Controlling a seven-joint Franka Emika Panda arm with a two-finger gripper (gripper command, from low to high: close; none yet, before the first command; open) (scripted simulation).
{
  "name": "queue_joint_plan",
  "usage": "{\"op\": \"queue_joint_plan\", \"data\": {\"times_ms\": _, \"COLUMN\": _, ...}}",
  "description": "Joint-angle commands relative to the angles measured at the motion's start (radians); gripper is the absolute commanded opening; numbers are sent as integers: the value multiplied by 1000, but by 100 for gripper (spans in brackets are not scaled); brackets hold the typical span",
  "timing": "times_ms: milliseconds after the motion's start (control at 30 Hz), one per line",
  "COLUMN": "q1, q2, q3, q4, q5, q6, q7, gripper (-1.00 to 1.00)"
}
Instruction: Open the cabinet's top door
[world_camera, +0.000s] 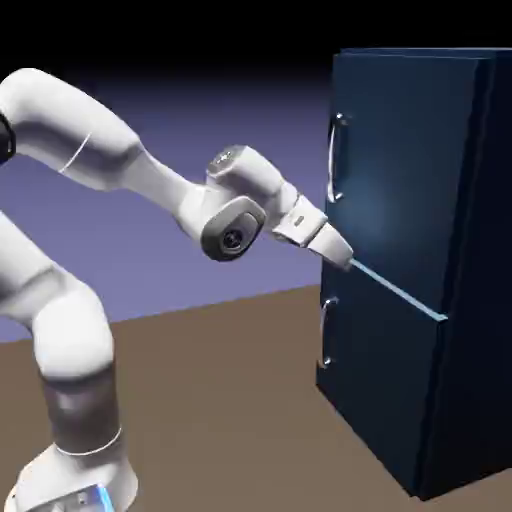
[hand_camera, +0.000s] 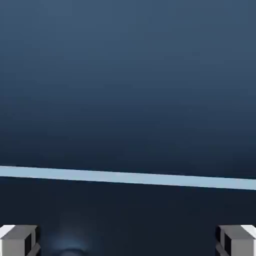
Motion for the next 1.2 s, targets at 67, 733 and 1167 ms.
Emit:
{"op": "queue_joint_plan", "data": {"times_ms": 67, "q1": -45, "q2": -36, "q3": 49, "q4": 12, "q5": 131, "q6": -12, "q7": -83, "gripper": 0}}
{"op": "queue_joint_plan", "data": {"times_ms": 733, "q1": -343, "q2": -277, "q3": 376, "q4": 89, "q5": 1000, "q6": -96, "q7": -635, "gripper": 0}}
{"op": "queue_joint_plan", "data": {"times_ms": 1167, "q1": -538, "q2": -433, "q3": 589, "q4": 139, "q5": 1566, "q6": -150, "q7": -994, "gripper": 0}}
